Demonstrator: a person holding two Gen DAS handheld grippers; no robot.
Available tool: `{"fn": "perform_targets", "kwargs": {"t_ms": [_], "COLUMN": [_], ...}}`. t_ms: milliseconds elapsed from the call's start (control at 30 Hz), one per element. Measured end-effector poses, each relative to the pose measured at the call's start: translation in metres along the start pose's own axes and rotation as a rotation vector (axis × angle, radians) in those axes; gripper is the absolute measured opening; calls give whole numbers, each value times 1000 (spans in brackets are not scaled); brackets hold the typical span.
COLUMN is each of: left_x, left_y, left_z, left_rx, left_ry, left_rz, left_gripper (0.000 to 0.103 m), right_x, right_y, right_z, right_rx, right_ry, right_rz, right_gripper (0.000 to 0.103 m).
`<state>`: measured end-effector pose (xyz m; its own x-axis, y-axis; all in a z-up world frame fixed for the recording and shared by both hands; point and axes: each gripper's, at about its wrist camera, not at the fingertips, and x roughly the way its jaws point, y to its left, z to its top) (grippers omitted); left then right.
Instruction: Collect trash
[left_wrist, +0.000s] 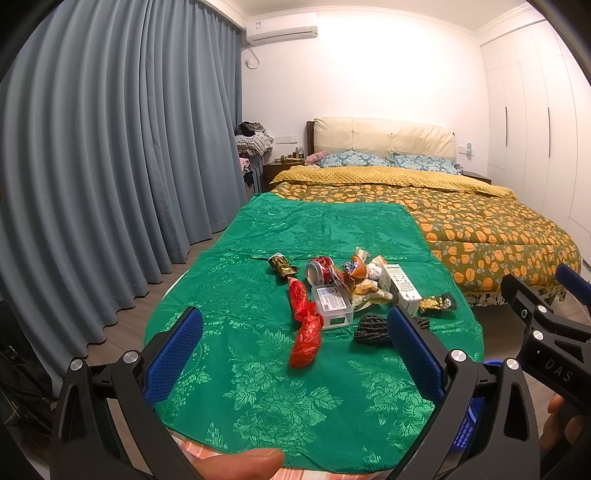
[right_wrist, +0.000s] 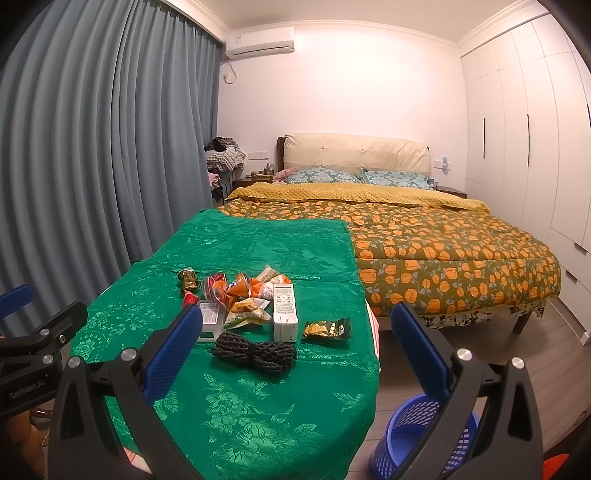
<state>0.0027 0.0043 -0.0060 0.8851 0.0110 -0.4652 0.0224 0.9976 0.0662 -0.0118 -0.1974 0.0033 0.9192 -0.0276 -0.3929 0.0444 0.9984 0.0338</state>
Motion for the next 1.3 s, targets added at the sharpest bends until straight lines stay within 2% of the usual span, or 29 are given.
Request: {"fn": "perform_targets", "kwargs": {"t_ms": [1300], "left_x": [-1], "left_y": [-1], "left_z": [1], "left_rx": [4], "left_ry": [-3], "left_rz": [2], "left_gripper": [99], "right_x": [1], "right_y": [-1], "right_z": [-2], "right_rx": [7], "right_ry": [-1], "right_rz": [1], "right_gripper": [99]}}
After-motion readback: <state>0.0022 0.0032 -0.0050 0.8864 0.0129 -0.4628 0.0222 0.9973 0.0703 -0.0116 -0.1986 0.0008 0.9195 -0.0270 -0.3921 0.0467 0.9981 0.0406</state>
